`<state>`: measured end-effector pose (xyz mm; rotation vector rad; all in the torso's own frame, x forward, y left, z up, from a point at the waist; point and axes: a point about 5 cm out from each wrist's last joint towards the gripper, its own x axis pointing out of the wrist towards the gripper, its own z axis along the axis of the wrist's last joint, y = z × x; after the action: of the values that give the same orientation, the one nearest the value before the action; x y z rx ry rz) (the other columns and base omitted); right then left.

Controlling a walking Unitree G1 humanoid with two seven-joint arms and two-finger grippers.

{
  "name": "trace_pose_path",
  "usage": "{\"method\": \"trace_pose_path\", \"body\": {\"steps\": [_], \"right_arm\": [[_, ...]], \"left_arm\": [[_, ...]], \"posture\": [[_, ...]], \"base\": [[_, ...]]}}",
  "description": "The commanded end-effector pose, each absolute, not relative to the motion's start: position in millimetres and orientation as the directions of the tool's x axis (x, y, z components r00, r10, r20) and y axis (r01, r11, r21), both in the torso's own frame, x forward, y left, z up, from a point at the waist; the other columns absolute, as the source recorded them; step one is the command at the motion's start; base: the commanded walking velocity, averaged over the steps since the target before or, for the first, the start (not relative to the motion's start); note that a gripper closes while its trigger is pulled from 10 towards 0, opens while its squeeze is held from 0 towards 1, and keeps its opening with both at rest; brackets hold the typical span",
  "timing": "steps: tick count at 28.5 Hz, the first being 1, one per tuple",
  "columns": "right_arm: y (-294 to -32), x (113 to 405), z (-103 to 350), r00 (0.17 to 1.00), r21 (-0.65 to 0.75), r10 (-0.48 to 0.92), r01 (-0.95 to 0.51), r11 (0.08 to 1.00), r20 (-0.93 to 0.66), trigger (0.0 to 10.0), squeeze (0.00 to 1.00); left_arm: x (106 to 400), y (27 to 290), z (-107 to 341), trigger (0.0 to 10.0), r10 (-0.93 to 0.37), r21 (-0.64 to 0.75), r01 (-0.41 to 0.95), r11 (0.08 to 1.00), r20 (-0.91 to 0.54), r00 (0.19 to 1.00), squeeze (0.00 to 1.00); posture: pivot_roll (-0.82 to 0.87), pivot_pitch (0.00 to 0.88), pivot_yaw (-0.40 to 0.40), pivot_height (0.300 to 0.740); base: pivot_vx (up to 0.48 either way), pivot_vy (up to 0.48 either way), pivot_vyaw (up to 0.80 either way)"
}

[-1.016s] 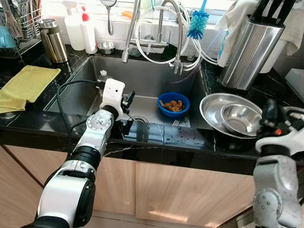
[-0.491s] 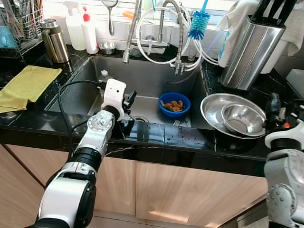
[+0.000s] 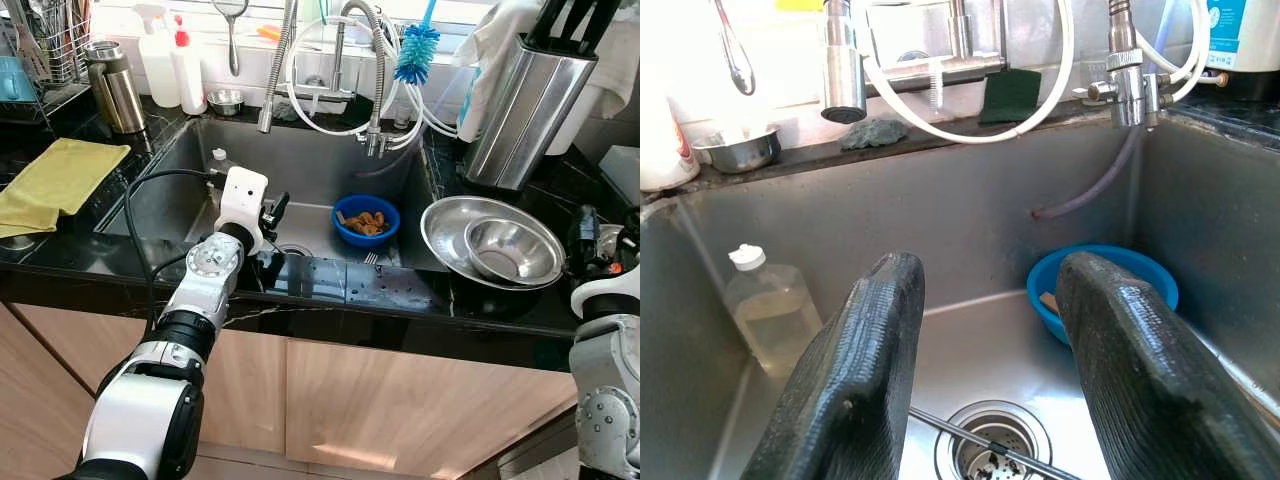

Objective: Kitchen organization

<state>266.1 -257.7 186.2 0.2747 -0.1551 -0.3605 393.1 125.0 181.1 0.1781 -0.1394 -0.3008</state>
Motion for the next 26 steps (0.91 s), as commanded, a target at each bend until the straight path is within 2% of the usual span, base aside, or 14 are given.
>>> {"method": "trace_pose_path", "body": {"steps": [1,10,26], "right_arm": [[-257.9,269.1,183.9,0.925,0.294,-0.374,0.339,0.894,0.07,10.0,0.0],[-258.9,266.6,159.7,0.914,0.293,-0.403,0.398,0.869,-0.048,10.0,0.0],[-263.7,267.9,150.3,0.887,0.267,-0.45,0.46,0.847,-0.102,10.0,0.0]], "left_arm": [[392.5,124.2,184.1,10.0,-0.314,0.217,0.283,0.934,0.123,0.941,0.0],[392.1,124.7,182.7,10.0,-0.316,0.225,0.284,0.932,0.12,0.941,0.0],[391.6,120.9,183.4,10.0,-0.336,0.254,0.297,0.92,0.124,0.934,0.0]], "posture": [[0.06,0.0,-0.082,0.74],[0.06,0.0,-0.075,0.74],[0.06,0.0,-0.072,0.74]], "base": [[0.0,0.0,0.0],[0.0,0.0,0.0],[0.0,0.0,0.0]]}}
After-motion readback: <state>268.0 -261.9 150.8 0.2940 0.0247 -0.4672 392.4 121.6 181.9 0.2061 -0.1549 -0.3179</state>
